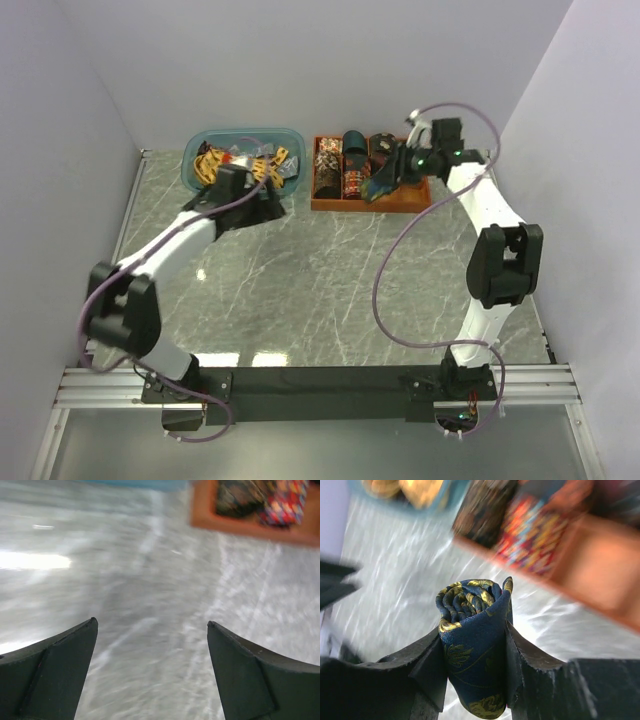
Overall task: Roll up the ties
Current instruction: Place the rolled tie into the container
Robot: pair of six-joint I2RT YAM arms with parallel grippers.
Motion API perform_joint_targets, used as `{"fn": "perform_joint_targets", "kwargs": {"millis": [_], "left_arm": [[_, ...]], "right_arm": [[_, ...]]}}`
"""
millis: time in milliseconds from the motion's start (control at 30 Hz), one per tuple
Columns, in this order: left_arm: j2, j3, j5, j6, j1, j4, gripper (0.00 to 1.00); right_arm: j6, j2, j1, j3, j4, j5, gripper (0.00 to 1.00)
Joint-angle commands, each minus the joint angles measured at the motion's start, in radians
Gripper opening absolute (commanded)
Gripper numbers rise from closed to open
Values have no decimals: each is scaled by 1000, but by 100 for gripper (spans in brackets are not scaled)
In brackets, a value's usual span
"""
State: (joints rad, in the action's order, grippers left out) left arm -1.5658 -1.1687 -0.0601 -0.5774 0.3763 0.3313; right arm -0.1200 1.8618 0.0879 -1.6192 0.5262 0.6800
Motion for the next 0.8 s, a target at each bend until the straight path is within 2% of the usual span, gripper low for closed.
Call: {"fn": "perform_joint_targets", "kwargs": {"millis": [0, 133, 300, 500, 767], "left_arm": [[134, 90, 90, 54, -71, 43, 97], [259, 167, 192, 73, -125, 69, 99], [329, 262, 324, 83, -139, 75, 100], [340, 351, 362, 71, -142, 45, 100], [306, 354, 397, 62, -142, 34, 100]], "right_arm": [[-58, -12, -50, -129, 66, -149, 0], [-43, 75, -53, -296, 155, -270, 0], [-59, 125, -48, -297, 144, -368, 0], [-64, 203, -45, -298, 133, -343, 0], [-101, 287, -27, -281, 58, -346, 0]]}}
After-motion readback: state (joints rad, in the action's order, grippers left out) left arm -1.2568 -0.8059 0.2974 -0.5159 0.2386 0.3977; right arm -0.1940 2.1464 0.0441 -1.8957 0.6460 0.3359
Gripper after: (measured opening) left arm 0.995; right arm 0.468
